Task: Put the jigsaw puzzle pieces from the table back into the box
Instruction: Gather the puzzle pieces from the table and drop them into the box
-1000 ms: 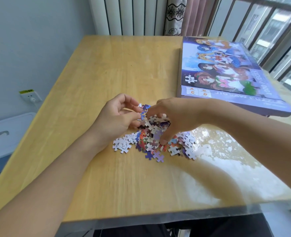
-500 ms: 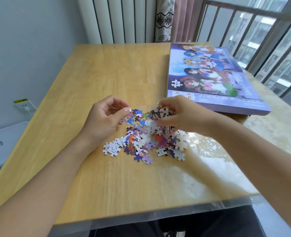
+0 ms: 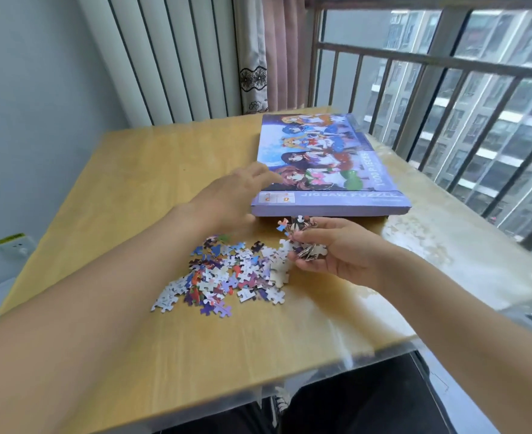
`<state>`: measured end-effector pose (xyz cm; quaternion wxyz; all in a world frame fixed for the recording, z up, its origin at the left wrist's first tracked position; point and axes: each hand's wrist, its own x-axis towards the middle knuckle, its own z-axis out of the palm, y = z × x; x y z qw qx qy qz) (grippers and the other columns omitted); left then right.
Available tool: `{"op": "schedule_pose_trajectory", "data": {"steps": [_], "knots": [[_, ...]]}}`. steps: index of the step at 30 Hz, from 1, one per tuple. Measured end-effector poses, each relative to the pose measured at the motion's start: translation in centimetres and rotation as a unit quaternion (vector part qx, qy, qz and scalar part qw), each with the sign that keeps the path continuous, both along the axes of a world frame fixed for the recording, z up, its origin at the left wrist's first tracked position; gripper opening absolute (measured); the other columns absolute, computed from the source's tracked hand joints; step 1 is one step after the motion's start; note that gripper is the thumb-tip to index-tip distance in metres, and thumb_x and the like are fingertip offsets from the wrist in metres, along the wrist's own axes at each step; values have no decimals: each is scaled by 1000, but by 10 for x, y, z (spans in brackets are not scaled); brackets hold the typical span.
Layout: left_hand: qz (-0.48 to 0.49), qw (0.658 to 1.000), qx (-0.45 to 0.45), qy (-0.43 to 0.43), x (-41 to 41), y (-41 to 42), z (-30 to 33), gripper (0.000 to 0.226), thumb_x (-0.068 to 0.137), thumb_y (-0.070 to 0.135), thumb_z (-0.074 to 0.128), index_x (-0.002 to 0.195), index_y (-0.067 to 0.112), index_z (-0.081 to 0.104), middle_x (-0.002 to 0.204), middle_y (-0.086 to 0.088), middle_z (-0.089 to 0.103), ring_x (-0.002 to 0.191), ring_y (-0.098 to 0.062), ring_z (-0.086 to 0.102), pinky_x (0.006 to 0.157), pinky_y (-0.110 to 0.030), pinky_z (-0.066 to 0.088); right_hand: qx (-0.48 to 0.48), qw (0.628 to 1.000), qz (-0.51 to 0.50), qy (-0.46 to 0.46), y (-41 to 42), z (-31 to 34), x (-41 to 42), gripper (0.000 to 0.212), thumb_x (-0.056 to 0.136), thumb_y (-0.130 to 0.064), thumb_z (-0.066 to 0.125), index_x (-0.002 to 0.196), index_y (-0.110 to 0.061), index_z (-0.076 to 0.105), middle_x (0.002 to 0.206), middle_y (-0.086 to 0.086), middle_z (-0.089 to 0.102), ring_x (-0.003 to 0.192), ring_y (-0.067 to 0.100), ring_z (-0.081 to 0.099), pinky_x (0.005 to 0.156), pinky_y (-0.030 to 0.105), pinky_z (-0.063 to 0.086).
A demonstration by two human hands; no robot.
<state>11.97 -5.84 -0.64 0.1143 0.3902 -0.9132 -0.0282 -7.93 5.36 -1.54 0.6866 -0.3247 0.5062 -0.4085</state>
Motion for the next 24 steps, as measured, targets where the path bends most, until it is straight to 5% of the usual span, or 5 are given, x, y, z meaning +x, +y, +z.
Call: {"op": "schedule_pose_trajectory", "data": {"steps": [4, 8, 12, 24], "knots": [[-18, 997, -56, 57, -14, -8, 3, 31, 91, 13, 61, 120, 22, 67, 118, 1, 68, 101, -26, 63, 80, -41, 52, 2, 1000, 3, 15, 8, 3, -21, 7, 92, 3, 65, 96, -3, 68, 89, 13, 64, 77, 27, 71, 60, 28, 60], [32, 980, -78, 179, -29, -12, 29, 32, 90, 22, 50, 109, 15, 74, 97, -8, 75, 86, -31, 64, 77, -38, 49, 9, 999, -31, -23, 5, 22, -42, 5, 91, 4, 66, 94, 0, 67, 100, 18, 63, 80, 27, 71, 58, 27, 59], [33, 964, -98, 246, -47, -18, 72, 16, 95, 17, 61, 100, 15, 76, 71, 4, 66, 63, -4, 52, 67, -20, 39, 31, 996, -71, -48, -19, 54, -52, 29, 90, 1, 69, 116, 3, 58, 124, 22, 58, 86, 25, 72, 57, 24, 60], [34, 961, -98, 258, -61, -19, 120, 15, 96, 20, 63, 100, 21, 77, 85, 6, 72, 86, -18, 65, 86, -34, 51, 68, 978, -188, -62, -72, 125, -67, 25, 101, 0, 48, 124, 10, 50, 115, 25, 57, 102, 37, 65, 62, 40, 64]]}}
